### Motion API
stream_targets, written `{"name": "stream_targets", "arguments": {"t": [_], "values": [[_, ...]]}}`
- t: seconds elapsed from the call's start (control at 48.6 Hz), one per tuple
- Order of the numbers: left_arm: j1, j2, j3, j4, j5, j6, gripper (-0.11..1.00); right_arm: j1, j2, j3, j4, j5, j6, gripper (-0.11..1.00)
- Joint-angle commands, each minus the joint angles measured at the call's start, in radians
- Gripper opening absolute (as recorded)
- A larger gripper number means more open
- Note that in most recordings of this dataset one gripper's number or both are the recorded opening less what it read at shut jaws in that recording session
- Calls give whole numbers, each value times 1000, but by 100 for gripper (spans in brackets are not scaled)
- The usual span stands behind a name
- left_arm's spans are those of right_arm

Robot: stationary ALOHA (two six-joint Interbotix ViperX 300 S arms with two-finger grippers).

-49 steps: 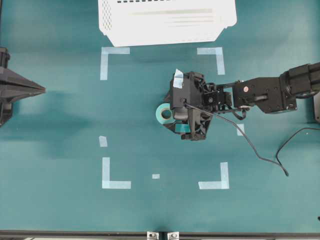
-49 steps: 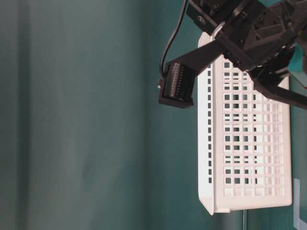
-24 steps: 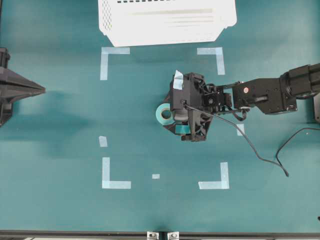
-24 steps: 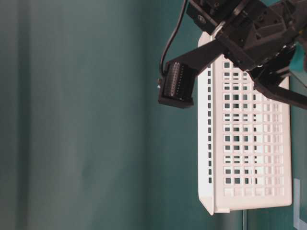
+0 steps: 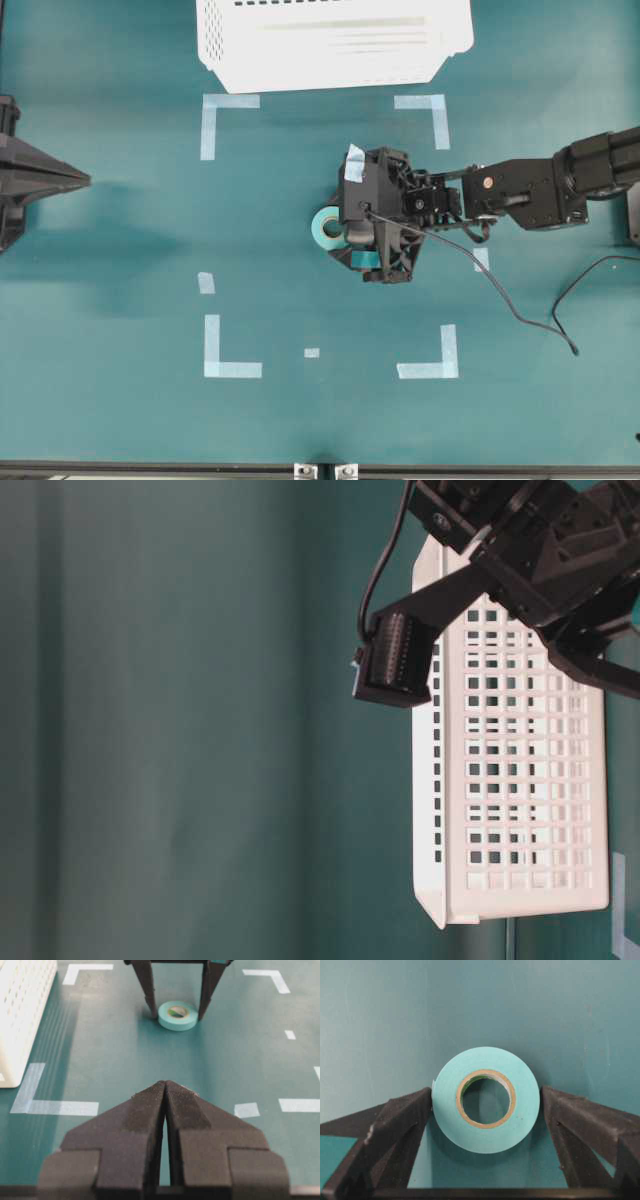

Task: Put the tape in the middle into the white basket.
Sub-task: 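Close the right gripper fingers around the tape roll's sides, then lift the tape roll with the right gripper and carry it toward the basket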

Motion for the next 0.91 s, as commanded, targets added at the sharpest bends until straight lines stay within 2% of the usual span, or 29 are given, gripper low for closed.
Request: {"name": "stream_targets", "arguments": {"t": [0.0,0.556,0.618,0.741,0.885], "values": [[-3,9,-12,-2,-9,2,-11,3,-15,-14,-3,-6,2,100],[-3,9,-12,-2,-9,2,-11,-2,-21,-20,-11,-3,-3,99],[-3,9,-12,-2,-9,2,-11,-3,-28,-23,-20,-2,-2,94],[-3,9,-12,-2,-9,2,-11,-3,-44,-25,-23,5,-2,68],[-3,9,-14,-2,-9,2,-11,-3,-77,-20,-26,14,-3,68]]}}
